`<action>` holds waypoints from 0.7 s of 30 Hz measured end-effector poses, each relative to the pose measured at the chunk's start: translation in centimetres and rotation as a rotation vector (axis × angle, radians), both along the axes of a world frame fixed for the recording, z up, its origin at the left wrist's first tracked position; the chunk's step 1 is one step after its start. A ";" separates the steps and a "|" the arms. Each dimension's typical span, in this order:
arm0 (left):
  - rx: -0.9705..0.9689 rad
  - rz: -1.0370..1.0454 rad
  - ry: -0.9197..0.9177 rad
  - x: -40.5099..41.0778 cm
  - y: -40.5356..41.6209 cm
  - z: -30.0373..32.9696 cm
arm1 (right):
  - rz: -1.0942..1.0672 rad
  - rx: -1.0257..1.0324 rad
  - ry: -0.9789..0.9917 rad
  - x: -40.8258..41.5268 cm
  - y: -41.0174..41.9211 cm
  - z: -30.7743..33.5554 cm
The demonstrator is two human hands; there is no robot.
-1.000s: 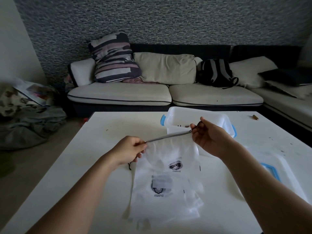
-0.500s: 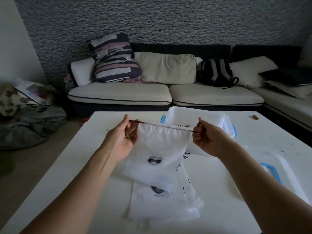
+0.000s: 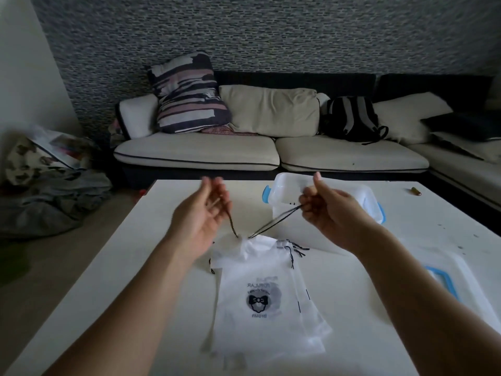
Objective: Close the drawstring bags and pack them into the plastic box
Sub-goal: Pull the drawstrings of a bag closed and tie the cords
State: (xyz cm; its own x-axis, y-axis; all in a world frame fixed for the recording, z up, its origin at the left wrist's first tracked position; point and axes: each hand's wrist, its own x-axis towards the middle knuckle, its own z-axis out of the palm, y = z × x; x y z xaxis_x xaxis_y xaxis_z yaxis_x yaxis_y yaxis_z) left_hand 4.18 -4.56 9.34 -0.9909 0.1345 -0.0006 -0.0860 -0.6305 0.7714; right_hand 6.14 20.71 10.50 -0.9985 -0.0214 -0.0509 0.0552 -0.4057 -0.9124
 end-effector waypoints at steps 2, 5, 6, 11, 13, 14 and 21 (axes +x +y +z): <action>-0.215 -0.041 0.129 1.2 1.5 0.2 | 0.140 0.118 0.135 1.1 -1.4 0.8; -0.518 0.026 0.258 2.4 3.2 0.0 | 0.142 0.253 0.283 2.0 -2.6 1.8; -0.547 0.032 0.279 2.7 3.6 -0.1 | 0.107 0.278 0.332 2.1 -2.9 2.0; -0.438 0.030 0.137 3.5 5.0 -0.4 | 0.015 0.281 0.441 2.2 -3.4 2.5; -0.347 0.005 0.045 3.5 5.2 -0.3 | 0.002 0.254 0.423 2.3 -3.3 2.3; -0.327 -0.007 0.010 3.5 5.2 -0.3 | 0.008 0.229 0.405 2.4 -3.3 2.2; -0.371 -0.156 0.046 4.2 5.9 -0.2 | 0.052 0.275 0.379 2.5 -4.7 1.4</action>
